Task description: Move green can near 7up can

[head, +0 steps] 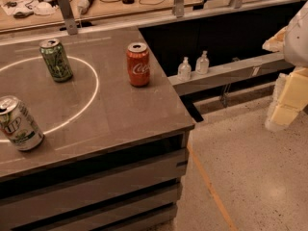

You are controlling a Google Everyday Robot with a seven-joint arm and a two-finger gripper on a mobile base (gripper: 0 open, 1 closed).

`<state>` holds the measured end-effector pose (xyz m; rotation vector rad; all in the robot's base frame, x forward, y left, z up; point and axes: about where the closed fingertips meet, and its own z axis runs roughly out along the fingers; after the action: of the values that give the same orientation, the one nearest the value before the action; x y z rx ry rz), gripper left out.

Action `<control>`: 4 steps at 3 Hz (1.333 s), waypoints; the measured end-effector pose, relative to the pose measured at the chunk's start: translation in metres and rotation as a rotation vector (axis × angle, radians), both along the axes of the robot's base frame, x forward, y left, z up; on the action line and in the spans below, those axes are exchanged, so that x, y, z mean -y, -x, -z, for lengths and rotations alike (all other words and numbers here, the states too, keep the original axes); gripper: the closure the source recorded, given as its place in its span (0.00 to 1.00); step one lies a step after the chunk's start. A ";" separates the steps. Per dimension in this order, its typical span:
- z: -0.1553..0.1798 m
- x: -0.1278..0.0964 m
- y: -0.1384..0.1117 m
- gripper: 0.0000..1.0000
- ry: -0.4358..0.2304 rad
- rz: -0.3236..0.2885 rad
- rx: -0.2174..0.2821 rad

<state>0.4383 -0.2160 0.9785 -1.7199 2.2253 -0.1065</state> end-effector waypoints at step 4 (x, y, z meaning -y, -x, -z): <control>-0.039 -0.113 -0.108 0.00 -0.304 -0.150 0.129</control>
Offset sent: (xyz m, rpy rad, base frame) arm 0.0746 0.0641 0.0312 0.2029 -0.1214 0.1129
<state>0.5459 -0.1031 1.0179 -1.6533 1.9014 0.1450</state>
